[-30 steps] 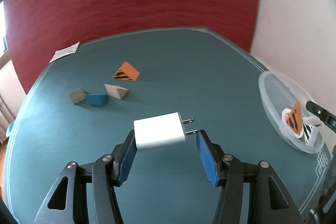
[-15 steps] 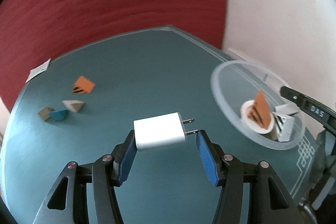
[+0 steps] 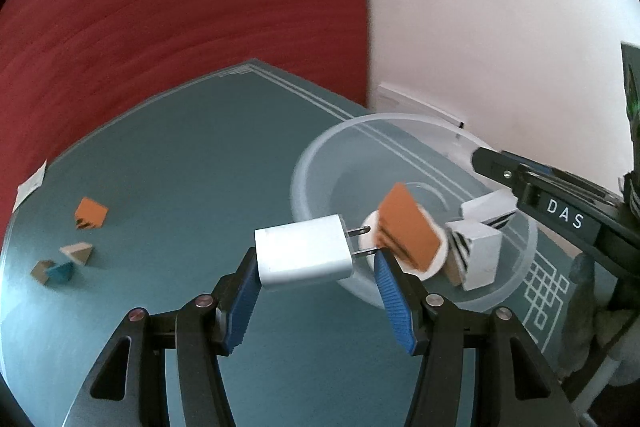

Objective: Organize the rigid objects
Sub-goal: 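Lower the white cube into the bin with the right tool, then lower the white charger into the bin and open the left tool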

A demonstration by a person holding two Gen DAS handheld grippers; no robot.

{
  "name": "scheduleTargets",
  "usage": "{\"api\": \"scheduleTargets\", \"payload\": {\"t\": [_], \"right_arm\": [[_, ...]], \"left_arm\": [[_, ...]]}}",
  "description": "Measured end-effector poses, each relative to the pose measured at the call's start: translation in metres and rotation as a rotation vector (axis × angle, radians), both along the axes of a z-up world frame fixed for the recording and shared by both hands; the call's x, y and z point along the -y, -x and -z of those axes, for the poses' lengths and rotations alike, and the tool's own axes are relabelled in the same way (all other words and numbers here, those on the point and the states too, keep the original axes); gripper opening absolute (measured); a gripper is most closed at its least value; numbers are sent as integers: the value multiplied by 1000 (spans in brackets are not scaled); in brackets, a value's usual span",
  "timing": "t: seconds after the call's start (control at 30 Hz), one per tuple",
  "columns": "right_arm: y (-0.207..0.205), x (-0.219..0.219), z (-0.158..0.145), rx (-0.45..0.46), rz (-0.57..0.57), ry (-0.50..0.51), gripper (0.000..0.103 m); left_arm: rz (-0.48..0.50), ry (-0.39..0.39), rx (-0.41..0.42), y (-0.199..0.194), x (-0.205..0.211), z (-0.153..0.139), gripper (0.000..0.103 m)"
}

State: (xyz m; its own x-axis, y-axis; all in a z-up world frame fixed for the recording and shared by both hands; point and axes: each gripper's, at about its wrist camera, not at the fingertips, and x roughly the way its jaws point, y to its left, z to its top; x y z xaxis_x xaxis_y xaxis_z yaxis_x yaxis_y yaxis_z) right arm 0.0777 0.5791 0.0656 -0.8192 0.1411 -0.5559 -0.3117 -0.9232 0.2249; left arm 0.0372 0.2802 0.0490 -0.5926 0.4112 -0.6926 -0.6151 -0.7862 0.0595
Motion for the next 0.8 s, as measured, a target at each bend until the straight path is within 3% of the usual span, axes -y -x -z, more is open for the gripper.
{"api": "scheduleTargets", "payload": {"t": [0.3,0.6,0.63,0.7,0.8], "right_arm": [[-2,-3,-4,-20,1,14,32],[-3,-6,-4,-28,10,19,32],[-4,-6,-4,-29,12,18,32],[-4,-6,-4,-31,16,16,32],[-5,-6,-5,-33,17,14,32]], "left_arm": [[41,36,-17,7,-28,11,60],[43,2,-56,27,-33,12,61],[43,-2,-54,28,-34,12,64],[34,-14,-49,30,-32,11,82],[24,-25,-73,29,-33,4,86]]}}
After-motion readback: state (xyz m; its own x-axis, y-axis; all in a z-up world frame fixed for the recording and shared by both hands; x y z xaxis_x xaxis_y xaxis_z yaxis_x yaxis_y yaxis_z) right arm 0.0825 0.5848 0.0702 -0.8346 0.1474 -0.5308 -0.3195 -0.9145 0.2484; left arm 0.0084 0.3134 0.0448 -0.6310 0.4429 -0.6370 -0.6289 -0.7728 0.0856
